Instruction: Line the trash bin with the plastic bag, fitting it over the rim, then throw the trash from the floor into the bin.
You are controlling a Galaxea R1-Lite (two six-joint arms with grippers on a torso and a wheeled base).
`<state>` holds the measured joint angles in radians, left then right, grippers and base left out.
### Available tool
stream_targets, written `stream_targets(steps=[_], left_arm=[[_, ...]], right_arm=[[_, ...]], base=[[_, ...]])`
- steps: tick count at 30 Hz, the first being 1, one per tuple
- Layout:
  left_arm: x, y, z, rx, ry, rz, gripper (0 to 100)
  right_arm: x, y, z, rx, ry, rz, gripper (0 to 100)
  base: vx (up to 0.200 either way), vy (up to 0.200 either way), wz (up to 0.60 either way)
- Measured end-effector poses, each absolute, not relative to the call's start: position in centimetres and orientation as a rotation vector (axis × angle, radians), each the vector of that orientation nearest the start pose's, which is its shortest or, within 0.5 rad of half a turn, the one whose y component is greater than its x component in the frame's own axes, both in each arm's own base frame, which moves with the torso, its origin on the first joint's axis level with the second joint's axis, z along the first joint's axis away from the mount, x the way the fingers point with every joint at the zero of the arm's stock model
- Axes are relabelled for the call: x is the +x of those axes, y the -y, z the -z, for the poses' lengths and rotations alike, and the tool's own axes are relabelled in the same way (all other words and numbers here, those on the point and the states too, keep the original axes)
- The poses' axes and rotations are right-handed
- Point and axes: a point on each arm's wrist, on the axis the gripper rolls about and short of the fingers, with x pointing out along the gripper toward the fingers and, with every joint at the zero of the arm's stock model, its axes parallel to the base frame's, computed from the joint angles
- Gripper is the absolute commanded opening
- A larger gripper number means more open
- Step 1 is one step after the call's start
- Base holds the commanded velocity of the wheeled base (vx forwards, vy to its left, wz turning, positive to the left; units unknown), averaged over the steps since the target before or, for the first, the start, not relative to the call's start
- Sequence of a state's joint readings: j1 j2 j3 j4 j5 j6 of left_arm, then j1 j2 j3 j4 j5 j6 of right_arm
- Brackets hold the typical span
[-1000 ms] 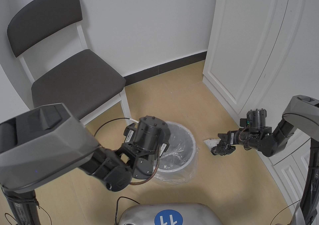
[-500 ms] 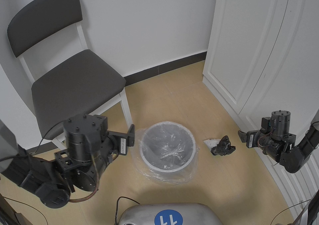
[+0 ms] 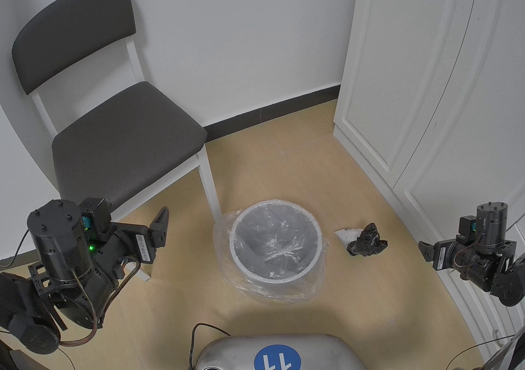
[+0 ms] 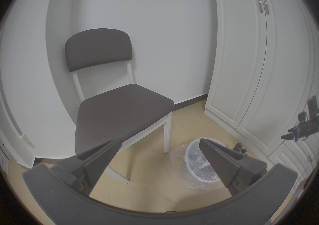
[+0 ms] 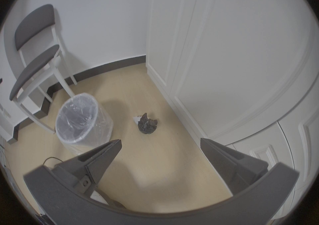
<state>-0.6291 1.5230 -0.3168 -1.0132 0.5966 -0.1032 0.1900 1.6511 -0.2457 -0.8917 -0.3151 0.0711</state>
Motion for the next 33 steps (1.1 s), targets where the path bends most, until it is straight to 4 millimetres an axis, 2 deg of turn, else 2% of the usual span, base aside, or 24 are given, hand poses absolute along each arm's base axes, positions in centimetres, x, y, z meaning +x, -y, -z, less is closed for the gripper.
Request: stream_targets(steps=[7, 12, 15, 19, 23, 25, 29, 33], left_arm=[[17.5, 11.1, -14.5, -0.06, -0.164, 0.069, 100], [17.6, 10.8, -14.6, -0.067, -0.162, 0.079, 100], [17.7, 10.5, -14.6, -0.068, -0.163, 0.069, 100], [17.8, 10.1, -14.5, -0.069, -0.165, 0.051, 100], [18.0, 9.7, -14.4, -0.068, -0.169, 0.035, 100], [18.0, 9.6, -14.3, -0.068, -0.172, 0.029, 100], [18.1, 9.4, -14.2, -0.066, -0.177, 0.021, 100], [18.0, 9.2, -13.9, -0.063, -0.189, 0.013, 100]], right_arm=[[20.2, -3.0, -9.9, -0.02, -0.465, 0.155, 100], [20.8, -2.9, -10.0, -0.039, -0.541, 0.166, 100], [22.0, -2.9, -10.6, -0.047, -0.602, 0.17, 100], [24.3, -2.8, -12.2, -0.022, -0.651, 0.151, 100], [27.8, -2.7, -14.0, 0.053, -0.652, 0.124, 100], [29.8, -2.6, -14.1, 0.085, -0.661, 0.119, 100], [34.1, -2.4, -12.6, 0.138, -0.71, 0.123, 100], [38.0, -2.1, -9.0, 0.182, -0.792, 0.129, 100]], base=[[0.0, 0.0, 0.0], [0.0, 0.0, 0.0], [0.0, 0.0, 0.0], [0.0, 0.0, 0.0], [0.0, 0.0, 0.0], [0.0, 0.0, 0.0], [0.0, 0.0, 0.0], [0.0, 0.0, 0.0]])
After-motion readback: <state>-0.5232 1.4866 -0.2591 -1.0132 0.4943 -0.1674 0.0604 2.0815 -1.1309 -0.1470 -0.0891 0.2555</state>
